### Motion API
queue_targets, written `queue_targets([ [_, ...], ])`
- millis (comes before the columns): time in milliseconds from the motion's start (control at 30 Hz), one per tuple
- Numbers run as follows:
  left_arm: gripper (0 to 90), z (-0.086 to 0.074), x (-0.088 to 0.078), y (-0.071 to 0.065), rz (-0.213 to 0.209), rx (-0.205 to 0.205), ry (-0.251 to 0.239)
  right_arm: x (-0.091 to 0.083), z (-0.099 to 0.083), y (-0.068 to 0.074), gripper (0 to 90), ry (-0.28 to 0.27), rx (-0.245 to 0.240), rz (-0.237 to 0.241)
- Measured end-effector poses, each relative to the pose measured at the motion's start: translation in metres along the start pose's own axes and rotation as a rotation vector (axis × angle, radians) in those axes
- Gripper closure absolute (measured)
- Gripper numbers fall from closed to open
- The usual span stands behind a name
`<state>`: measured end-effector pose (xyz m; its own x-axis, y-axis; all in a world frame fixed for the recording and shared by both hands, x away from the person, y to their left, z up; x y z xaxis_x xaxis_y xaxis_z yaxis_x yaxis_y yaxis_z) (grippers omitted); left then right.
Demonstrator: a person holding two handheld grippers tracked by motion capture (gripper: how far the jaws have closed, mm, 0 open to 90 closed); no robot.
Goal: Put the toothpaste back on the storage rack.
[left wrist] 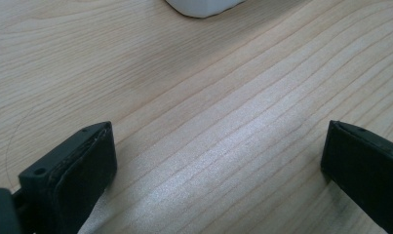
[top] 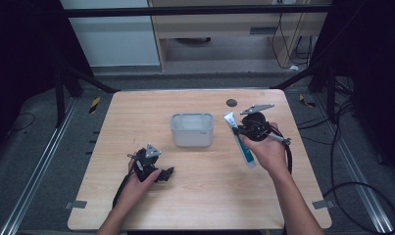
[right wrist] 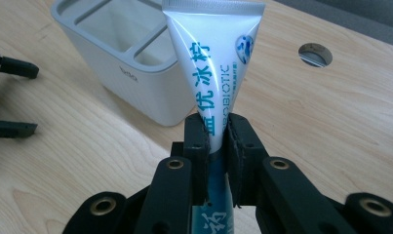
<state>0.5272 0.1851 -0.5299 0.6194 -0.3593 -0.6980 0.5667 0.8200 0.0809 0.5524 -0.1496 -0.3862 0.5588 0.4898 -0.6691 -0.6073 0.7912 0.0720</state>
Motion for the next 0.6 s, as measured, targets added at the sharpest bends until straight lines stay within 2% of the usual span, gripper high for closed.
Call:
queue_targets([
  [600,0.0,0.000,0.000,0.000,-0.001,0.000,0.000,-0.011,0.018,0.010,80.2,-0.096,-0.006,-0.002],
])
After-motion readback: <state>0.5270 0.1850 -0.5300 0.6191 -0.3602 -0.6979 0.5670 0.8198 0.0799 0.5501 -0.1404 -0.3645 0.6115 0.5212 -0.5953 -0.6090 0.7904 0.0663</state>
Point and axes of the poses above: each handheld gripper's, and its own axes: x roughly forward along the jaws, z roughly out of its top, y roughly to its left, the point moved 3 cm from there along x, roughly forward along the jaws, and after that the axes turned 5 degrees about z, right-handed, at the moved point
